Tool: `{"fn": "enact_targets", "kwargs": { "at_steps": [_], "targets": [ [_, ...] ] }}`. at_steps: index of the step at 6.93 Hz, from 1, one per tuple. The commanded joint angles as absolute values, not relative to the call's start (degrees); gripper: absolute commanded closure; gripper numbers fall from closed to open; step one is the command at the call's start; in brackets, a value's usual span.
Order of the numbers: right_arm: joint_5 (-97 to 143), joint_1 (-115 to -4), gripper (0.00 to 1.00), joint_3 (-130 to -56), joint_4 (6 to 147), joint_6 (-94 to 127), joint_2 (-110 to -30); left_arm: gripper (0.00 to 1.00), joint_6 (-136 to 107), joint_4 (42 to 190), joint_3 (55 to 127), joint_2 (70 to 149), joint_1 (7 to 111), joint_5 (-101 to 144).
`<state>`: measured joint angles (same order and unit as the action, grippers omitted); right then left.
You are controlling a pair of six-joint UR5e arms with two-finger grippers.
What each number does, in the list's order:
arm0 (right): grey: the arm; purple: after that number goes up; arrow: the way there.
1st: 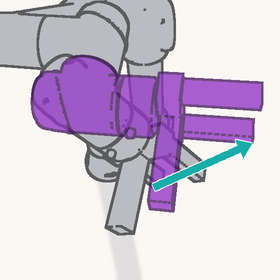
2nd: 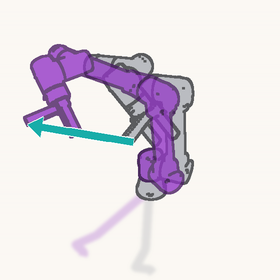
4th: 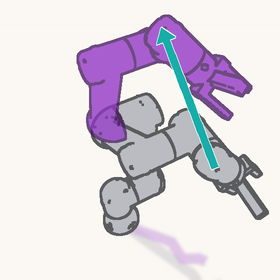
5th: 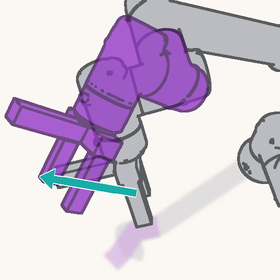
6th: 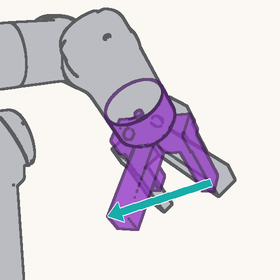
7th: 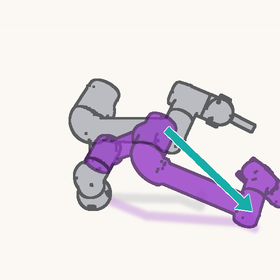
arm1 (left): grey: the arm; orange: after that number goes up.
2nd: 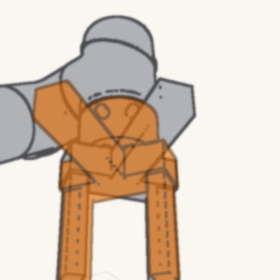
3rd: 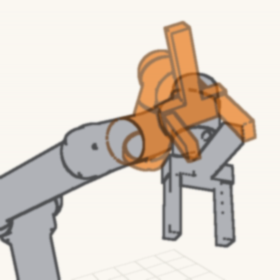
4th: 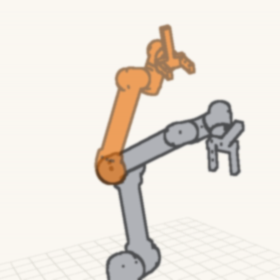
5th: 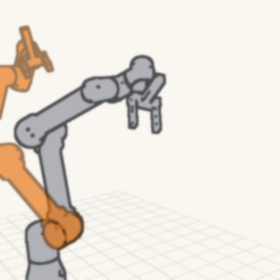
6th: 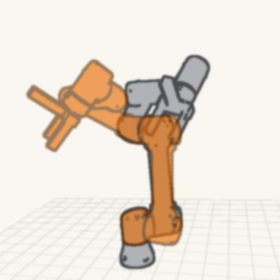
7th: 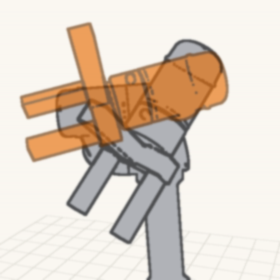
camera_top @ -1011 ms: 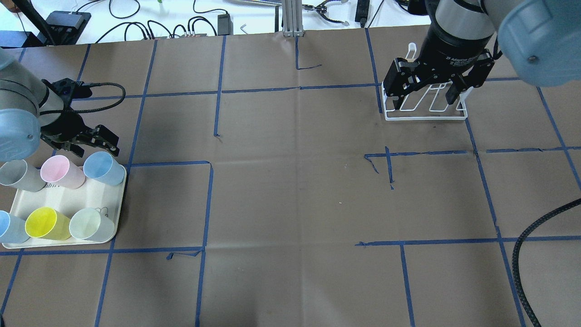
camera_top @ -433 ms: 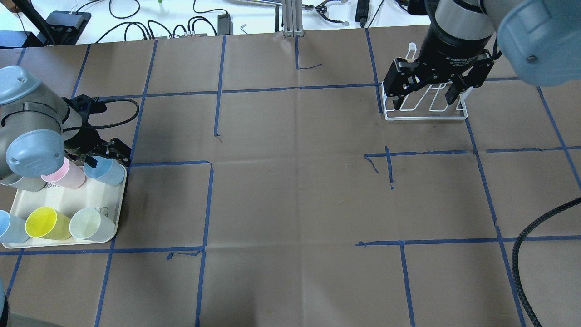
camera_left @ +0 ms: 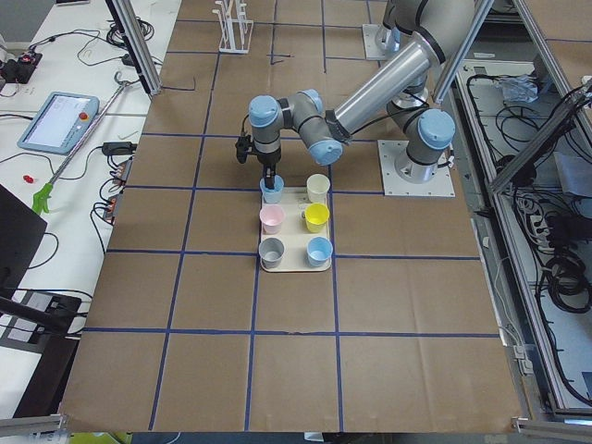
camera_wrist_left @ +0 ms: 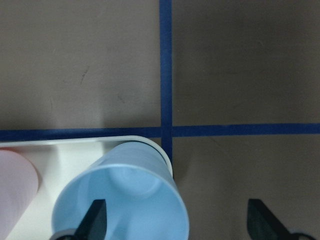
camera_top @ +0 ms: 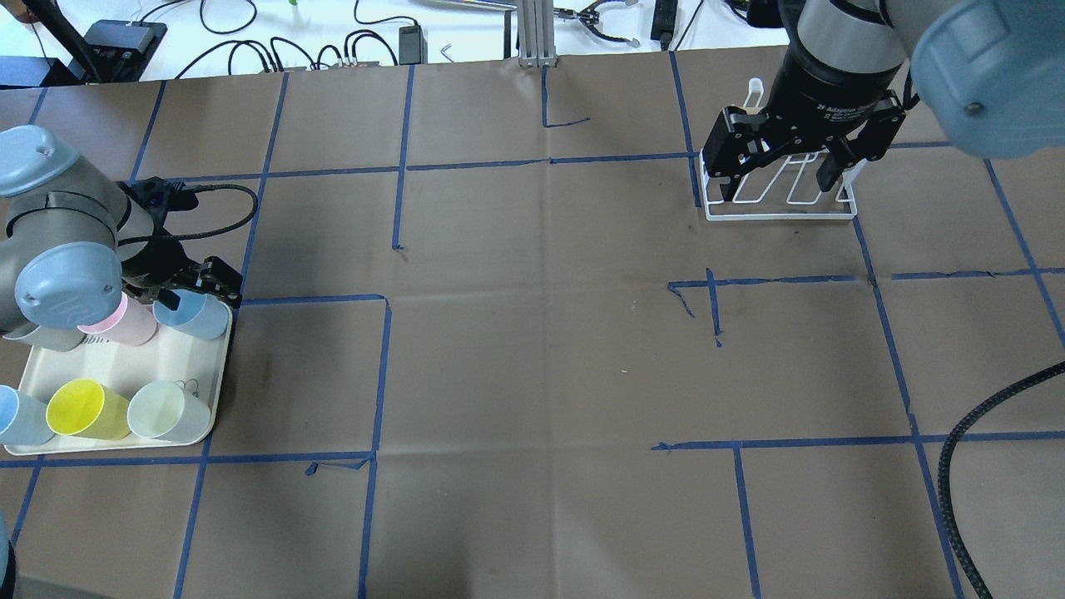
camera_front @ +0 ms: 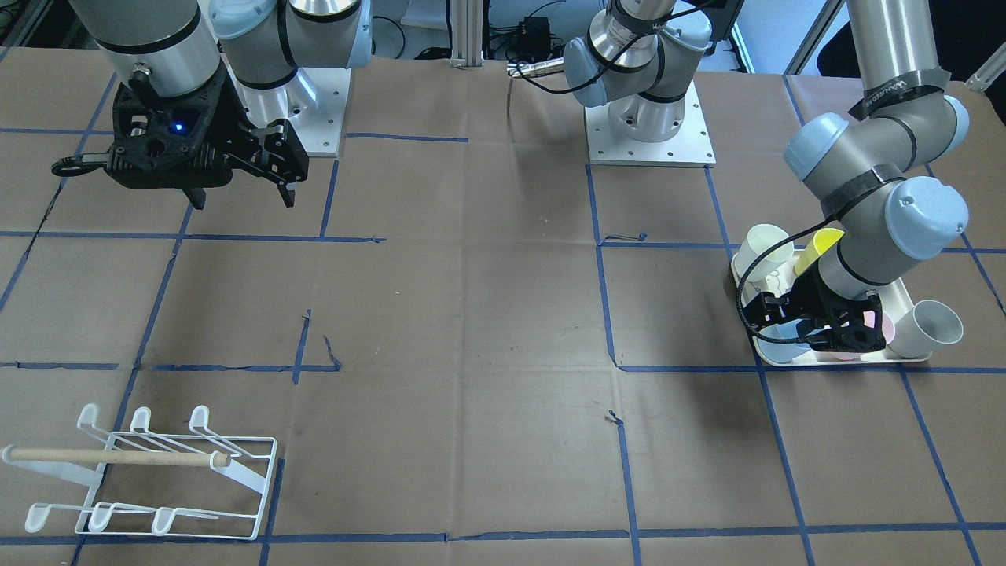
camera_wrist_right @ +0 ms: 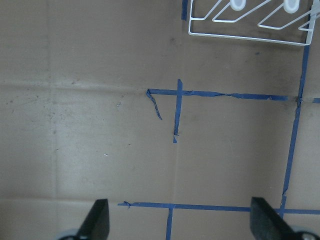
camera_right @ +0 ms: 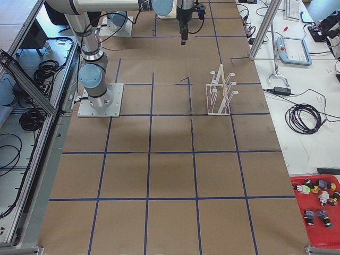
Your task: Transfer IKEA cup to right arm and place on rack
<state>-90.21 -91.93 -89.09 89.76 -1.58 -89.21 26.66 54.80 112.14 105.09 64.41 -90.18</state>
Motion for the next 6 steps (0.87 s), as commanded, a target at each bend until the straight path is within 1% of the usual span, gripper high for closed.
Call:
{"fn": "enact_targets", "kwargs": {
  "at_steps": [1, 2, 5, 6],
  "targets": [
    [-90.3, -91.9, 0.0, -89.1, 89.8, -1.6, -89.2, 0.95, 26.5, 55.5, 111.7, 105.0, 64.4, -90.4],
    [-90.3, -91.9, 0.0, -89.1, 89.8, -1.6, -89.2, 1.0, 26.5, 56.2, 111.4, 104.3, 64.2, -90.4],
    [-90.2, -91.9, 0.0, -89.1, 89.9, -1.6, -89.2, 1.0, 25.9, 58.2, 111.1, 103.4, 64.1, -90.4],
    [-89.8, -91.9, 0.0, -89.1, 90.0, -1.5, -89.2, 1.0, 25.9, 59.1, 110.0, 102.0, 64.2, -90.5]
  ]
}}
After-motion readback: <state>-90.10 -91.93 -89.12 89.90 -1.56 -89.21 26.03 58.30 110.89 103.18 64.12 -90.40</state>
